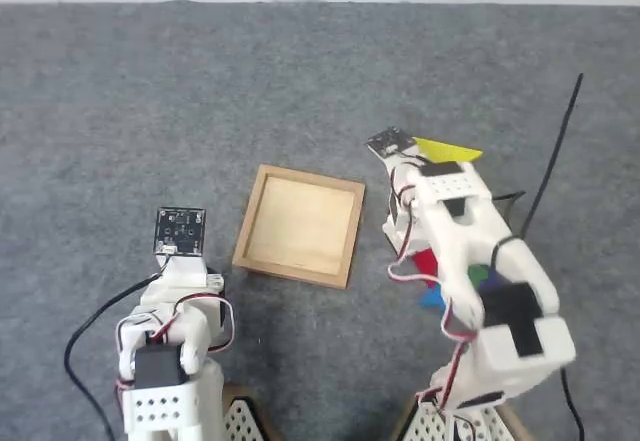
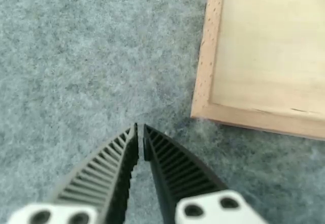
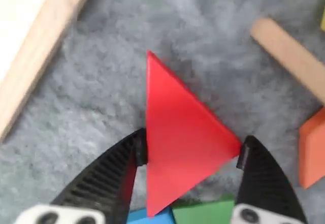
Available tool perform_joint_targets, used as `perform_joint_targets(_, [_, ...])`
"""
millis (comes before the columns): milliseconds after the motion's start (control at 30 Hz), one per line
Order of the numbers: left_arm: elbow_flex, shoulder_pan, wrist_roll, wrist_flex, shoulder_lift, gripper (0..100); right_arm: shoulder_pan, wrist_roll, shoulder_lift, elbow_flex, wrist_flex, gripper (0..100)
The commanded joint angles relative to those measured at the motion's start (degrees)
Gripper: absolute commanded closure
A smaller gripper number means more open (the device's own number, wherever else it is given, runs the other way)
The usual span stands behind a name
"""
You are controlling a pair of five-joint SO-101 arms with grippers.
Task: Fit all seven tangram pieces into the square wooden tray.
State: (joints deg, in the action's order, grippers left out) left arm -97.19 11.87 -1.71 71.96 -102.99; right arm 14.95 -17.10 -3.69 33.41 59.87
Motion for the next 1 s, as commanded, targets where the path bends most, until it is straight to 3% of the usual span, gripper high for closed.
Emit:
perform_joint_targets(0, [0.7, 0.3, 1.0, 0.3, -1.1, 98, 3.8, 0.6, 10.0, 3.8, -0.4, 75.3])
perform_joint_targets(333, [0.7, 0.3, 1.0, 0.3, -1.1, 98, 10.5, 3.7, 15.9, -0.7, 5.0, 75.1])
perform_joint_targets(533, [0.7, 0.3, 1.0, 0.3, -1.1, 98, 4.5, -0.4, 13.5, -0.7, 5.7, 63.8])
perform_joint_targets(967, [0.7, 0.3, 1.0, 0.3, -1.1, 98, 1.0, -3.7, -3.2, -1.0, -2.1, 63.8])
